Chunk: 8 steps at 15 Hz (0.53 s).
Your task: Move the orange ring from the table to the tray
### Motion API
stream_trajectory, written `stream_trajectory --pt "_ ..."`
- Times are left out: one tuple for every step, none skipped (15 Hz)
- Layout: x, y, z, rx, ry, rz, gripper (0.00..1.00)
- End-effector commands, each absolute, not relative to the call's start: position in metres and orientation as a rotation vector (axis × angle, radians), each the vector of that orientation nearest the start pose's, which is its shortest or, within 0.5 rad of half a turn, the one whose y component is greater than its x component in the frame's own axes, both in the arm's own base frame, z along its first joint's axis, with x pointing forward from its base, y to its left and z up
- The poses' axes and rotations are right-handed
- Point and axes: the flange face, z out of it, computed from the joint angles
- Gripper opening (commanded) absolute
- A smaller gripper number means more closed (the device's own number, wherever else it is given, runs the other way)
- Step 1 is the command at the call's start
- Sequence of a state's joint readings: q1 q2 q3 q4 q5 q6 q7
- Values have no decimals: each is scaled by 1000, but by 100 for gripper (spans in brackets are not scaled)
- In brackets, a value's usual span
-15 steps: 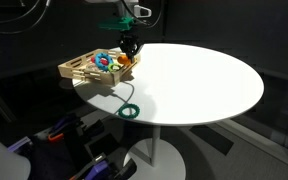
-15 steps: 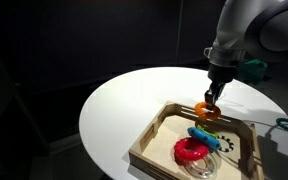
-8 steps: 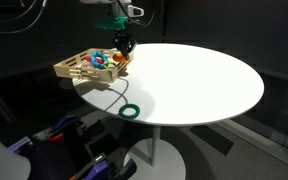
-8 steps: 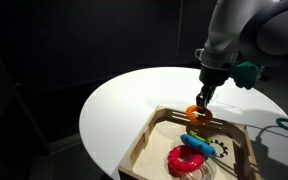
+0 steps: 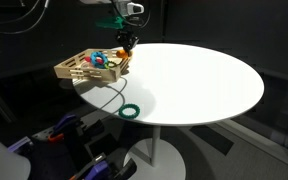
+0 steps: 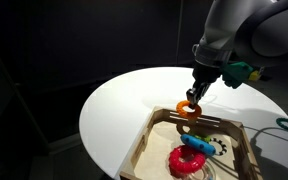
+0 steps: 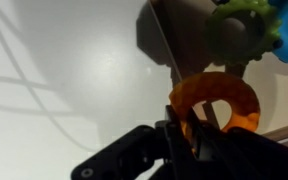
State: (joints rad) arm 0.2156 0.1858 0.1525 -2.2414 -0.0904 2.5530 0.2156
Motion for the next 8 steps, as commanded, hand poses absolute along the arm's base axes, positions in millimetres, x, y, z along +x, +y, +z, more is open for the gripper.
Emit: stream_trajectory --pt "527 211 308 -3101 -313 -248 6" --pt "526 214 309 -3092 -327 -241 7" --pt "526 216 310 -3088 -343 -242 8" --pt "523 219 309 -3082 -369 -228 11" --pt "521 223 309 -3074 -385 -220 11" --pt "518 227 309 -3062 -405 -206 9" --pt "516 231 309 -3052 -423 -194 7" --pt "513 234 308 -3044 -438 -182 6"
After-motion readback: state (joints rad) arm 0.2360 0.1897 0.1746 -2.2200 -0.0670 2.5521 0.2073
